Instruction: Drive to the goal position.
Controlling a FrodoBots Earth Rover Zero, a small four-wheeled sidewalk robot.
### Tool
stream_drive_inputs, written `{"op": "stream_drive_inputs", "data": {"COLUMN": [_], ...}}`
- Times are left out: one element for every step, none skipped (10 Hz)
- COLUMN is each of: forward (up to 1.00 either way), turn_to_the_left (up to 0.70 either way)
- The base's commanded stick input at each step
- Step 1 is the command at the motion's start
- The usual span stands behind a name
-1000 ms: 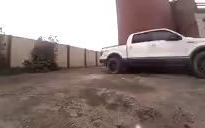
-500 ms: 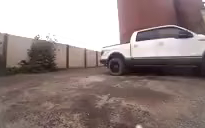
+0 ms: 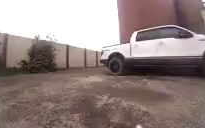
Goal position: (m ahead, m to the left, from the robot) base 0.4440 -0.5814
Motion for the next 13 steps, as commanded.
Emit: {"op": "stream_drive_inputs", "data": {"forward": [0.70,0.70,0.70,0.70,0.70,0.70,0.70,0.70,0.70,0.70,0.70,0.70,0.70], "turn_to_the_left": [0.00,0.00,0.00,0.00,0.00,0.00,0.00,0.00,0.00,0.00,0.00,0.00,0.00]}}
